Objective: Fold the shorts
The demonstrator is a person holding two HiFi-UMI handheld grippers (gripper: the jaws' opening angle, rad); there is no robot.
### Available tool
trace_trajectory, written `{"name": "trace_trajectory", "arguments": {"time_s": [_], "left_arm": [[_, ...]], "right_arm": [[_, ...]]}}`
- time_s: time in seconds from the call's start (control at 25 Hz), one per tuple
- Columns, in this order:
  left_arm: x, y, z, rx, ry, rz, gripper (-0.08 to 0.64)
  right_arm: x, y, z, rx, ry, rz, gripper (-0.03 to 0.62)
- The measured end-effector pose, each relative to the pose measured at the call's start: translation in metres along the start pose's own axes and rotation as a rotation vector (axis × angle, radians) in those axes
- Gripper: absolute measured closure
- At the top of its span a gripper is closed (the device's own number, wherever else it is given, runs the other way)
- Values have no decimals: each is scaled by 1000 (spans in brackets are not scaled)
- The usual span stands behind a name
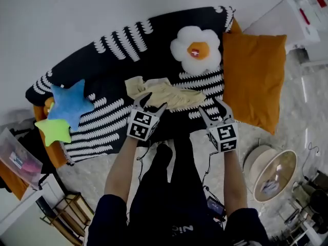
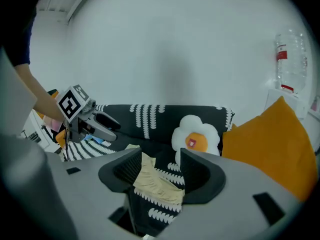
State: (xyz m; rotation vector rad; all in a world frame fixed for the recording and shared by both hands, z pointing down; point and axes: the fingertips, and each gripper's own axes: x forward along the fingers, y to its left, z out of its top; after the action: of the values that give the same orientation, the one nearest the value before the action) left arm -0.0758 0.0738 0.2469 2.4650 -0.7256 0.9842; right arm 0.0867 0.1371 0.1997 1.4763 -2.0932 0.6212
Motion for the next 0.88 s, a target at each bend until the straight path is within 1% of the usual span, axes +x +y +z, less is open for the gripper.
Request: {"name": "trace_trajectory", "arguments": {"time_s": [0.08, 0.24, 0.4, 0.52, 0.64, 0.76, 0.88], "left_arm": [[22, 8, -4, 2, 41, 4, 267], [67, 18, -14, 48, 126, -5, 267], [109, 34, -35, 64, 215, -2, 267], [138, 49, -51, 66, 292, -13, 267], [160, 60, -69, 86, 353, -28, 267], [179, 71, -87, 131, 416, -36, 280], [198, 76, -104, 180, 476, -74, 321]], "right_arm": [[17, -15, -8, 5, 30, 11, 344], [55, -40, -29, 20, 96, 40, 345], [94, -50, -64, 30, 188, 100, 355], [125, -59, -90, 23, 252, 126, 365], [150, -65, -121, 23, 322, 150, 371], [164, -67, -153, 12, 388, 179, 374], [175, -71, -182, -36, 442, 210, 374]]}}
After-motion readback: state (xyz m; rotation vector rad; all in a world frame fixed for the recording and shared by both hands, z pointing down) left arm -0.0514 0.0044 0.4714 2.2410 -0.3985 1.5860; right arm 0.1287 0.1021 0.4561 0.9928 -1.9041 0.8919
